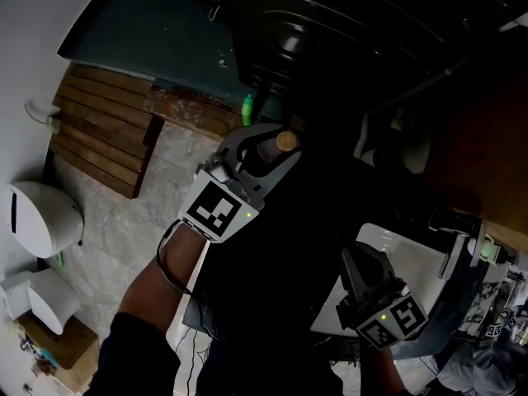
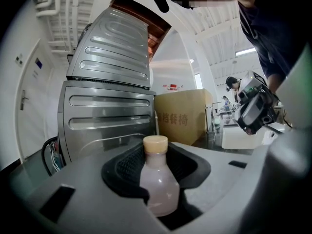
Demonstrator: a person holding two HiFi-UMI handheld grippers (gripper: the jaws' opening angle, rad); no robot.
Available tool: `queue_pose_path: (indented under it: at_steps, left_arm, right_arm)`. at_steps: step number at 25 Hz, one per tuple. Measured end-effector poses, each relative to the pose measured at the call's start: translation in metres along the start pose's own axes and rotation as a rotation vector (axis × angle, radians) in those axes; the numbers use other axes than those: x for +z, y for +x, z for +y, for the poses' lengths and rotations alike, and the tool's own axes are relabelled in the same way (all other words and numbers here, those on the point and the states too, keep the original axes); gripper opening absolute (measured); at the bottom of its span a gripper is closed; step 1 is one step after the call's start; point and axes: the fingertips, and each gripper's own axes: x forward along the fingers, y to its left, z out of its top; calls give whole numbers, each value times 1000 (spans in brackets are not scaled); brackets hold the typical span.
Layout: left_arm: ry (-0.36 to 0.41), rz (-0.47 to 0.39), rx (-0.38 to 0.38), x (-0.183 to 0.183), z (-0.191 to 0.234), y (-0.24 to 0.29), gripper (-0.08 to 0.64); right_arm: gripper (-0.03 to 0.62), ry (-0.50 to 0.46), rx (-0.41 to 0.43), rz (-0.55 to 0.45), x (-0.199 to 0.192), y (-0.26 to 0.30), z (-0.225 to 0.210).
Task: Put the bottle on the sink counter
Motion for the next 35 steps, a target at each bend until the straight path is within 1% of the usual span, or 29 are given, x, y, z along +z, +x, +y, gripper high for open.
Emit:
queue_pose_path:
  at_steps: [4, 14, 23, 27, 35]
  left_arm:
    - [-20, -2, -1, 0, 0, 0, 141]
    - [-50, 12, 0, -2, 1, -2, 143]
    - [-50, 20, 16, -3, 1, -2, 146]
    - [-47, 23, 11, -2, 1, -3, 149]
    - [-45, 38, -3, 1, 0, -3, 178]
  right_arm:
    - [26, -10, -4, 16, -3, -1, -3]
    - [26, -17, -1, 4, 4, -2, -2]
    - [26, -16, -4, -11, 9, -9, 1]
    - [26, -17, -1, -14, 10, -12, 4]
    - [25, -20, -4, -24, 16, -21, 7]
